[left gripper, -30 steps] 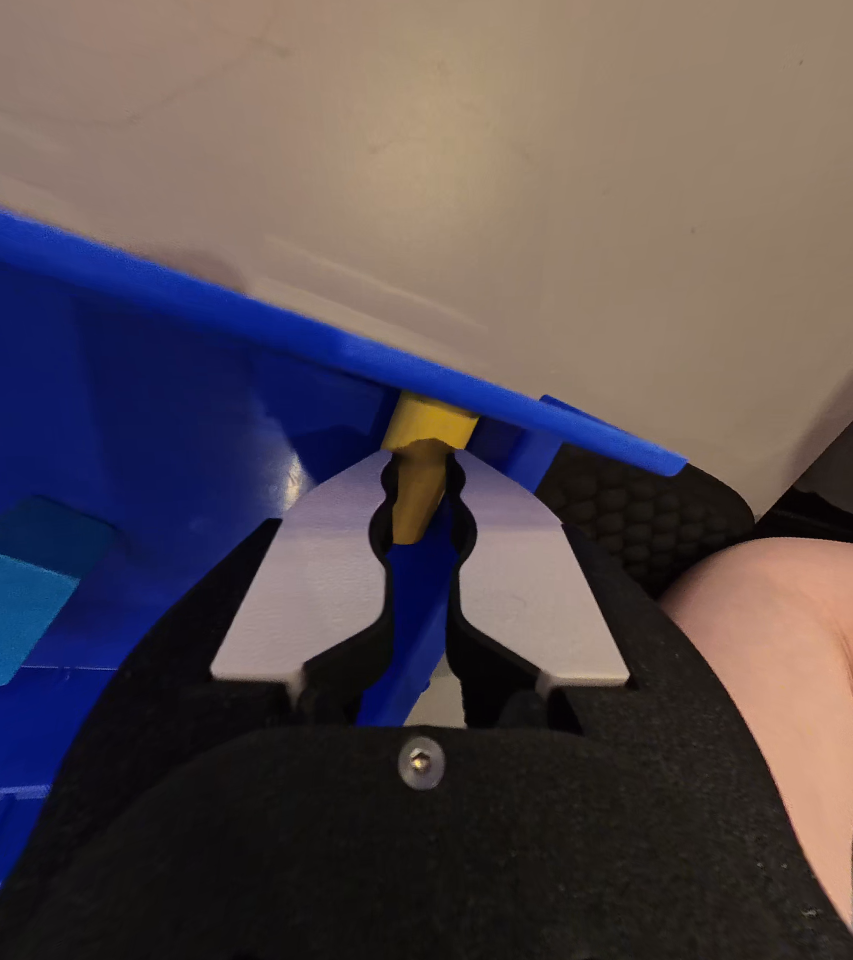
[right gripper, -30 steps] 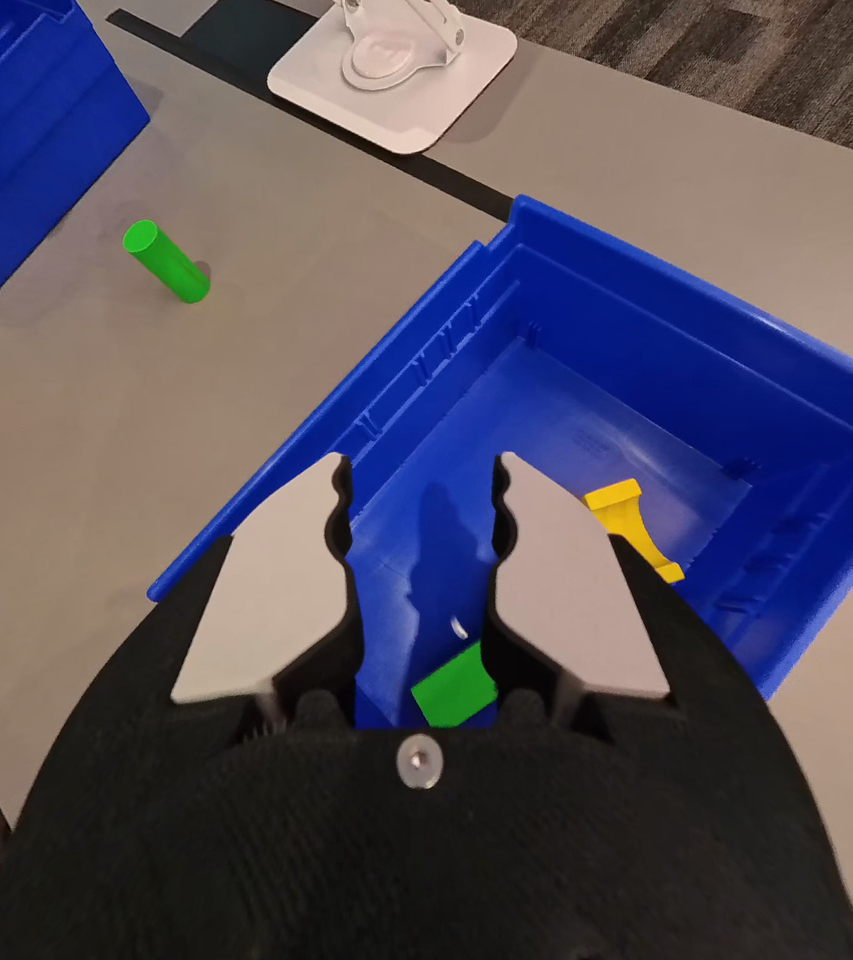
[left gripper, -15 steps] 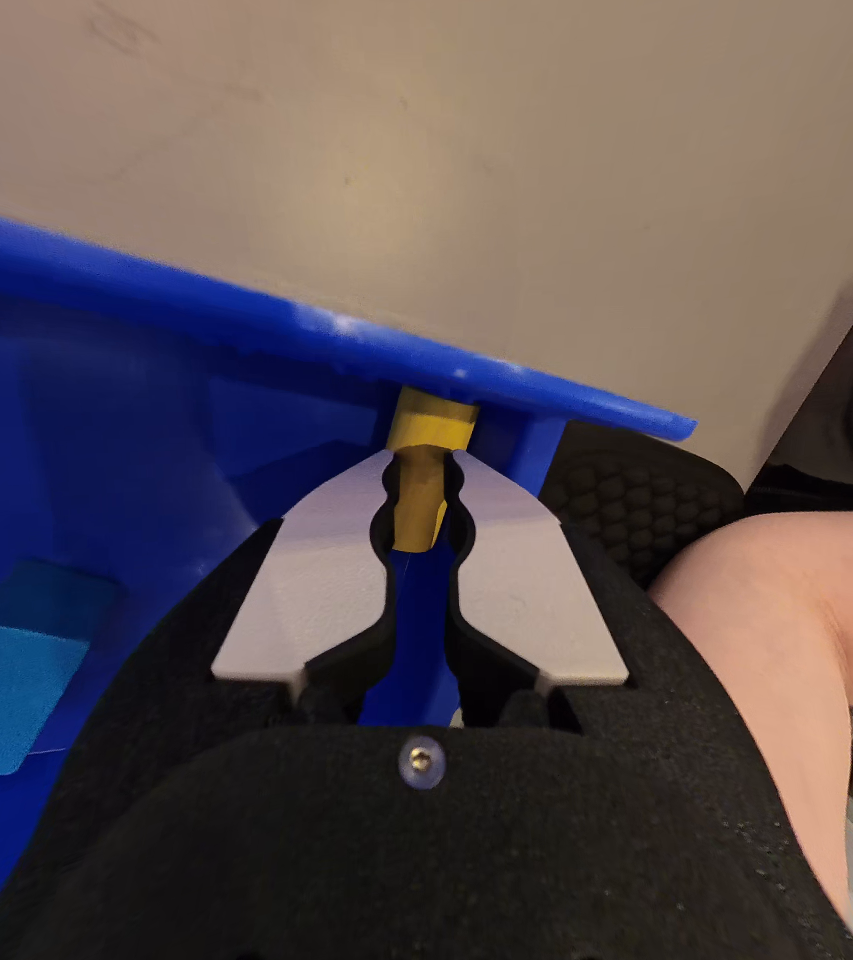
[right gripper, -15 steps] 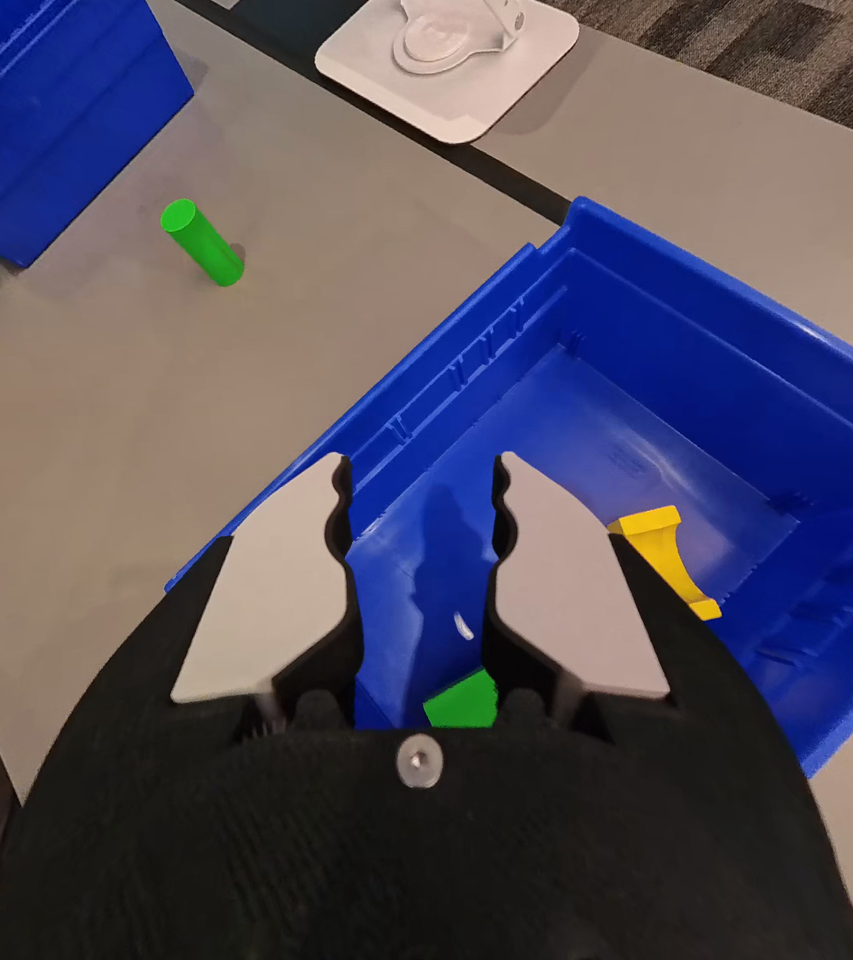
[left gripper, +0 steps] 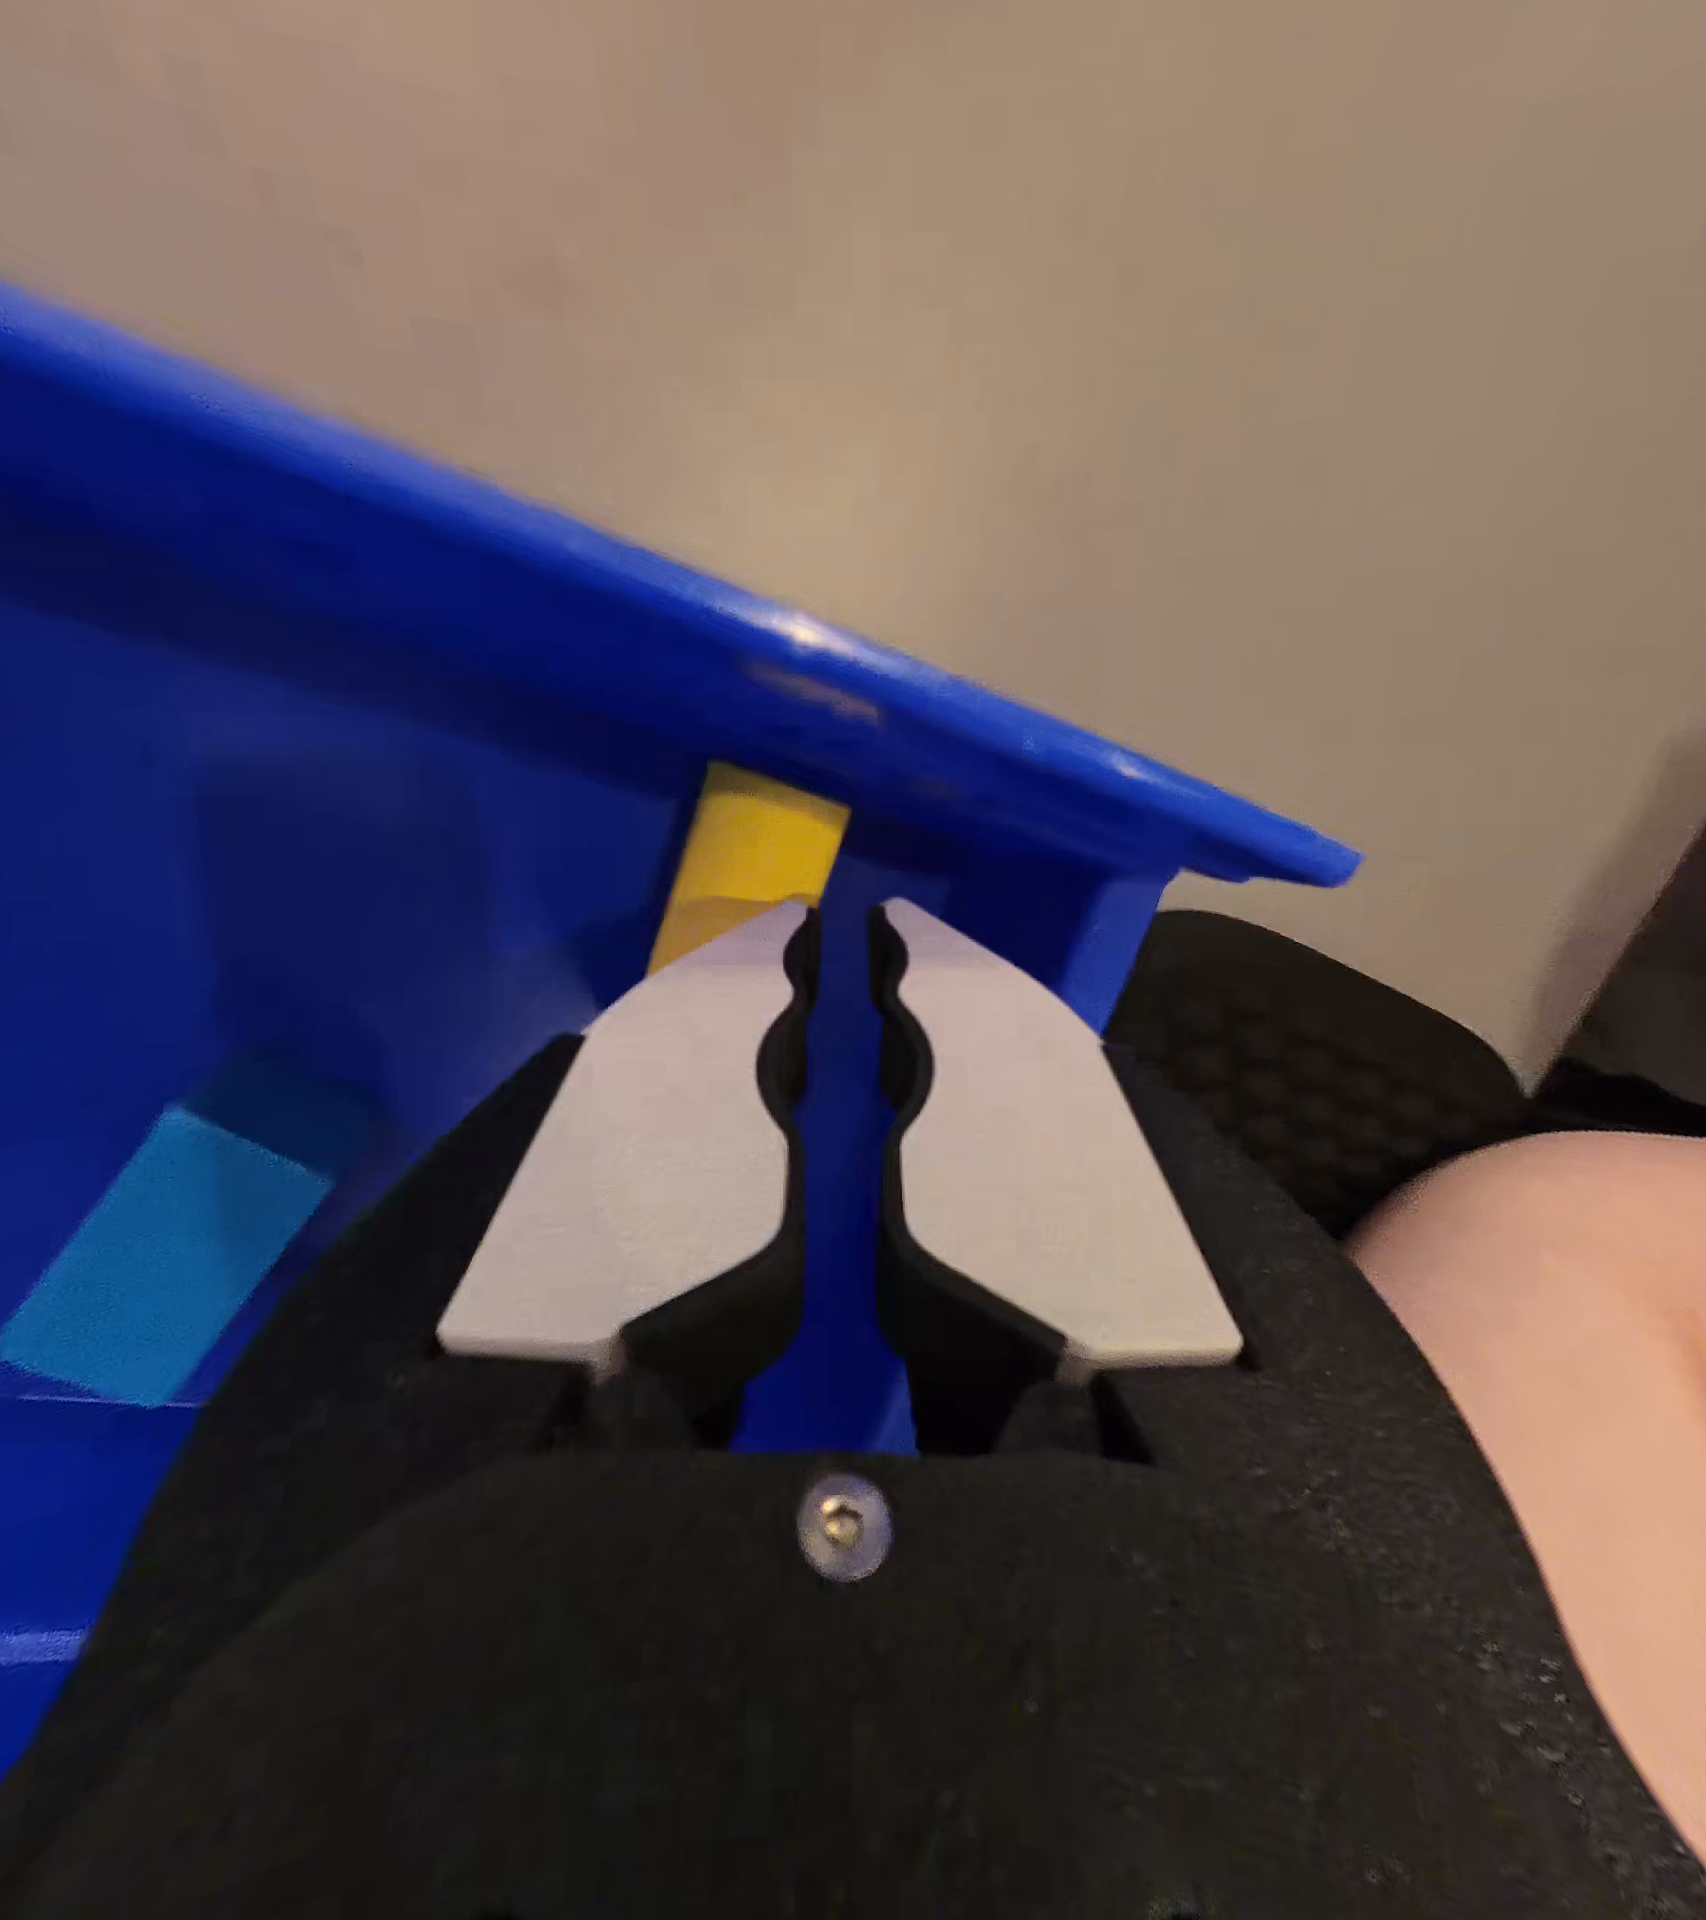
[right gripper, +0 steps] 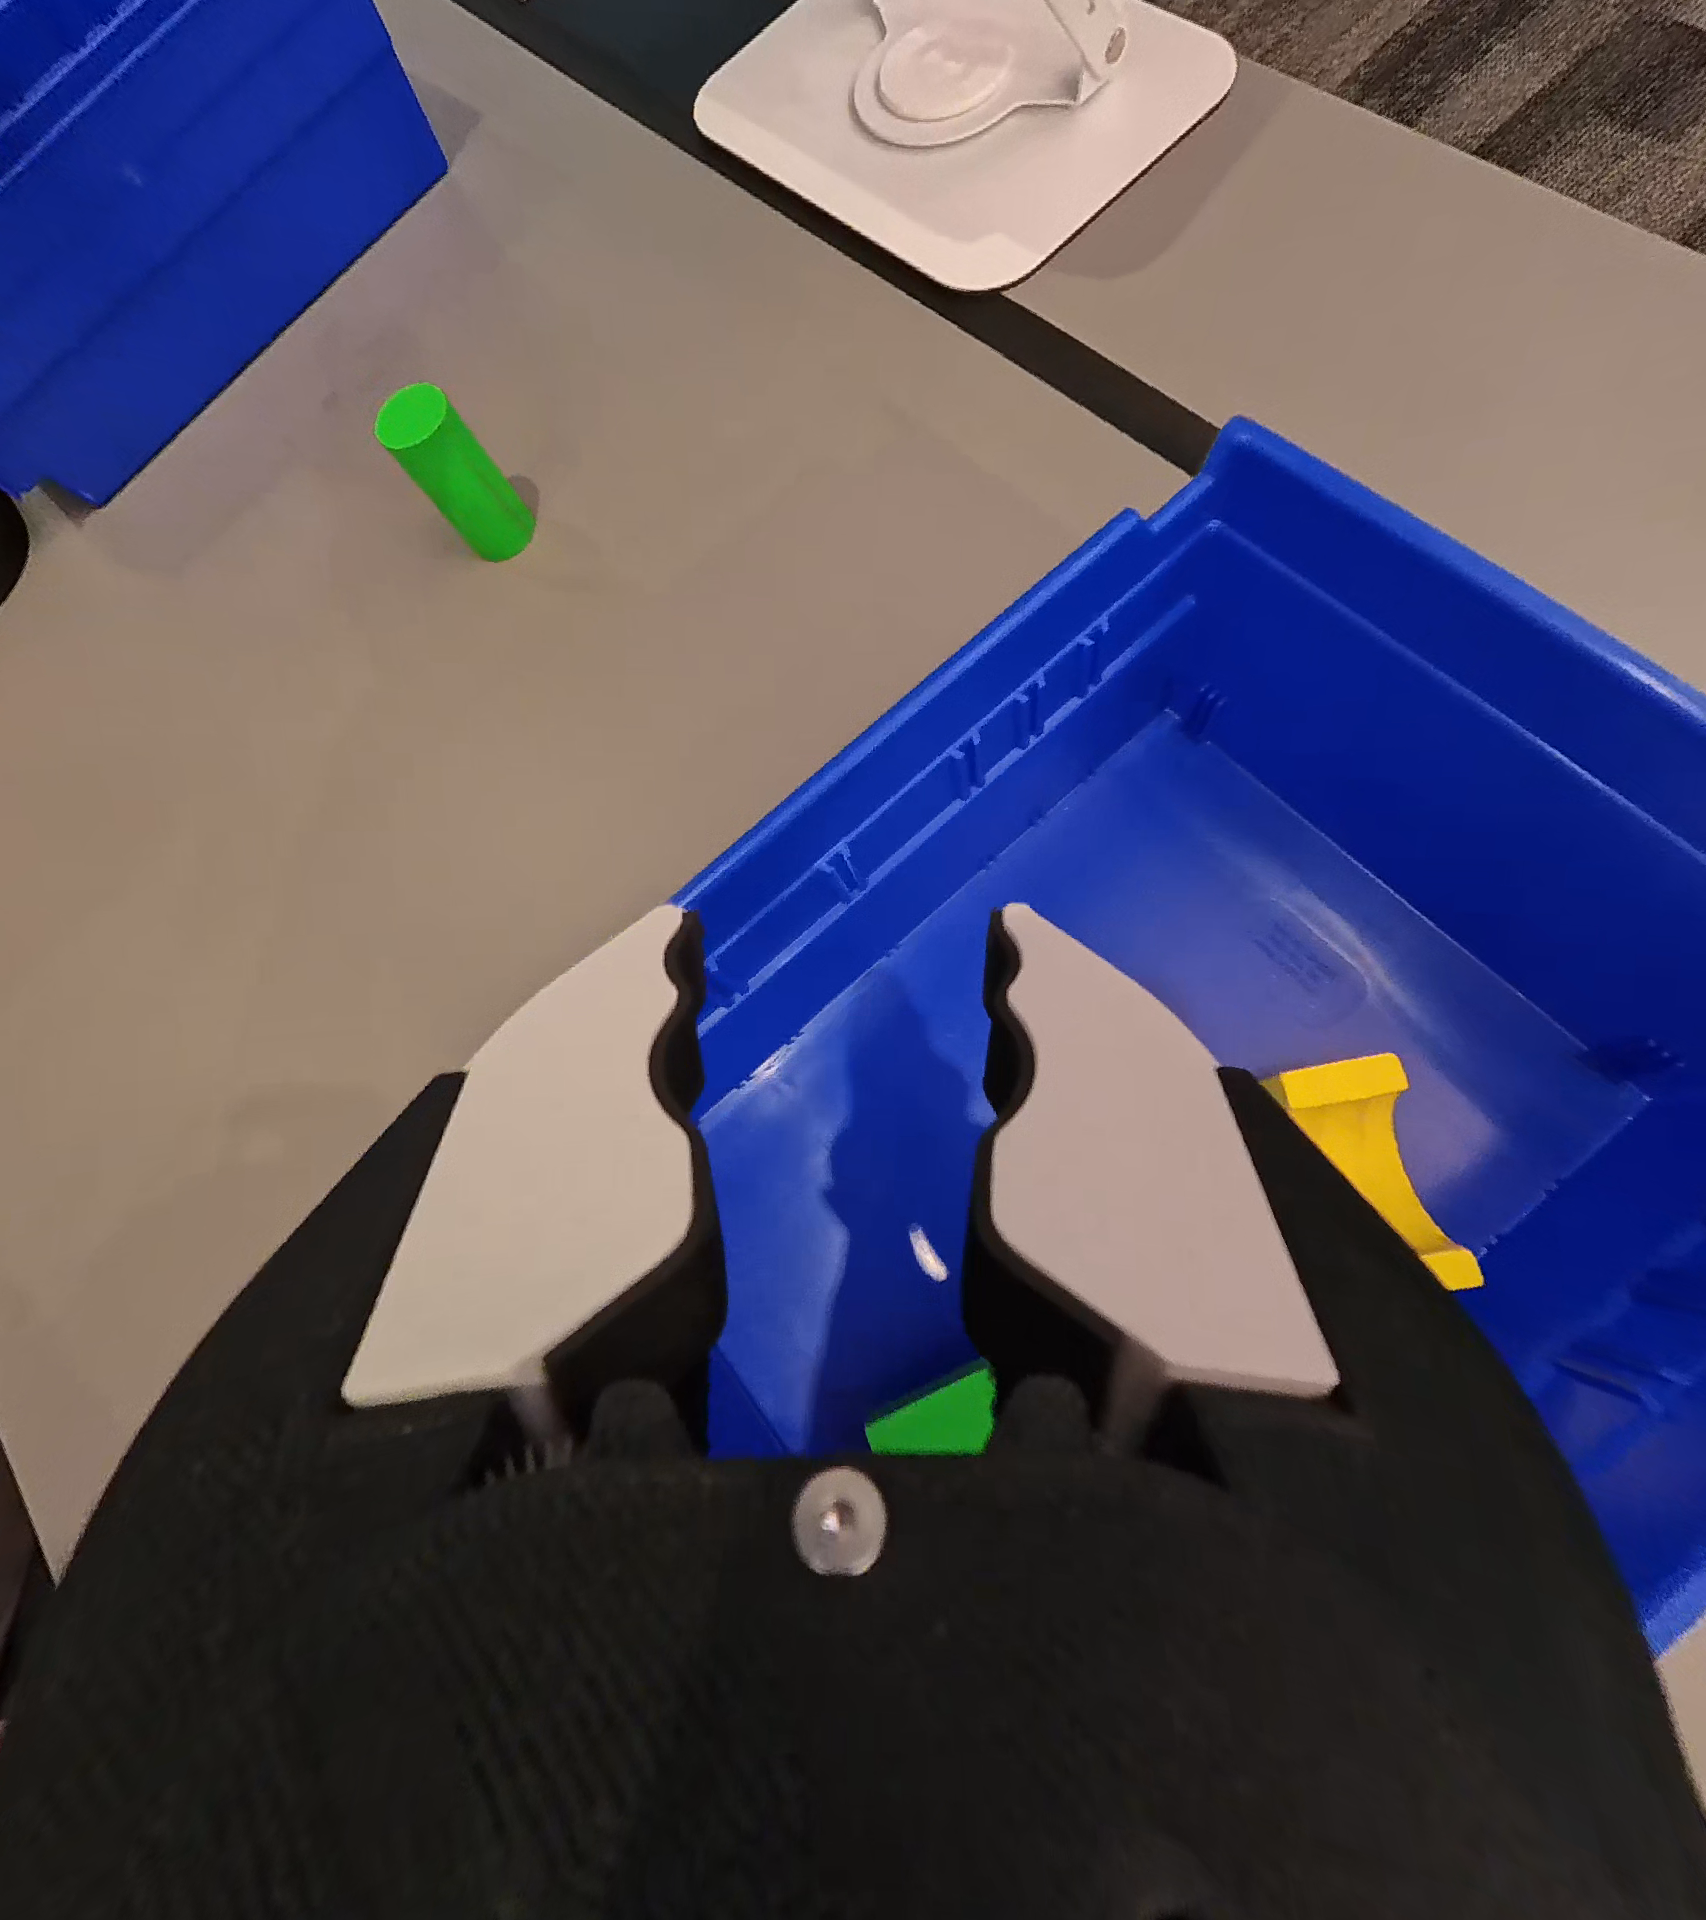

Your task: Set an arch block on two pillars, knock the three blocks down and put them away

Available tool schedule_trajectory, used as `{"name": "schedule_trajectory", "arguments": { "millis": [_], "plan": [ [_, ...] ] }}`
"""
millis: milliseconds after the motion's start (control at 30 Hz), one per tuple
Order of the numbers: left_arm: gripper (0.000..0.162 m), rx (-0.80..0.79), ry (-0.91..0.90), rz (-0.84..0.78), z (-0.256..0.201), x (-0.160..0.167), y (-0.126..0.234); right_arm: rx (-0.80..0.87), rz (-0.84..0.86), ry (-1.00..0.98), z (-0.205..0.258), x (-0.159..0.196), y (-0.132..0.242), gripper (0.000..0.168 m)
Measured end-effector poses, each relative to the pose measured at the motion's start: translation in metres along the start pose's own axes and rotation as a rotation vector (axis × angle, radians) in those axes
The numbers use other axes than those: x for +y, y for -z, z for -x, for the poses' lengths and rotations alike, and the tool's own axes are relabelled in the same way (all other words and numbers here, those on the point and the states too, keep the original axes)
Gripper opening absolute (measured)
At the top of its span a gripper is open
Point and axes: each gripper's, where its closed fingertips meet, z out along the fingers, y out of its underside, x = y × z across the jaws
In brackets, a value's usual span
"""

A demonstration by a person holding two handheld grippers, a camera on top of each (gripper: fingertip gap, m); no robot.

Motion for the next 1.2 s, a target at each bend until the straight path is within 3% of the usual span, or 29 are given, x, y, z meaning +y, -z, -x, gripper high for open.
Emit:
{"name": "schedule_trajectory", "arguments": {
  "millis": [100,167,200,267,367,467,633,767,933,1033,1100,1200],
  "plan": [
    [0.02,-0.079,-0.053,0.009,0.005,0.0,0.003,0.0,0.018,0.007,0.001,0.002,-0.003,0.053],
    [0.036,-0.23,-0.077,0.028,0.031,0.0,0.002,-0.002,0.021,0.009,0.001,0.002,-0.004,0.053],
    [0.036,-0.284,-0.083,0.025,0.043,-0.003,0.001,-0.003,0.021,0.009,0.001,0.002,-0.004,0.053],
    [0.045,-0.281,-0.068,0.021,0.053,-0.009,-0.006,-0.008,0.025,0.01,0.002,0.003,-0.004,0.053],
    [0.049,-0.248,-0.072,0.088,0.055,-0.002,-0.022,-0.012,0.033,0.02,0.004,0.004,-0.005,0.053],
    [0.034,-0.253,-0.059,0.174,0.059,0.009,-0.03,-0.013,0.043,0.024,0.005,0.005,-0.006,0.053],
    [0.034,-0.333,0.092,0.149,0.077,0.015,-0.007,-0.015,0.06,0.03,0.006,0.006,-0.01,0.053],
    [0.034,-0.402,0.136,-0.054,0.081,-0.001,0.032,-0.005,0.073,0.029,0.003,0.008,-0.012,0.053],
    [0.034,-0.524,0.091,-0.54,0.063,-0.064,0.119,0.05,0.031,0.05,0.002,-0.006,-0.009,0.053],
    [0.034,-0.379,-0.022,-0.809,0.009,-0.118,0.151,0.1,-0.095,0.138,0.018,-0.043,-0.001,0.053],
    [0.034,-0.262,-0.129,-0.926,-0.033,-0.158,0.157,0.084,-0.273,0.221,0.048,-0.083,0.005,0.053],
    [0.034,-0.101,-0.264,-1.049,-0.091,-0.216,0.145,-0.116,-0.586,0.323,0.128,-0.137,0.012,0.053]
  ]
}}
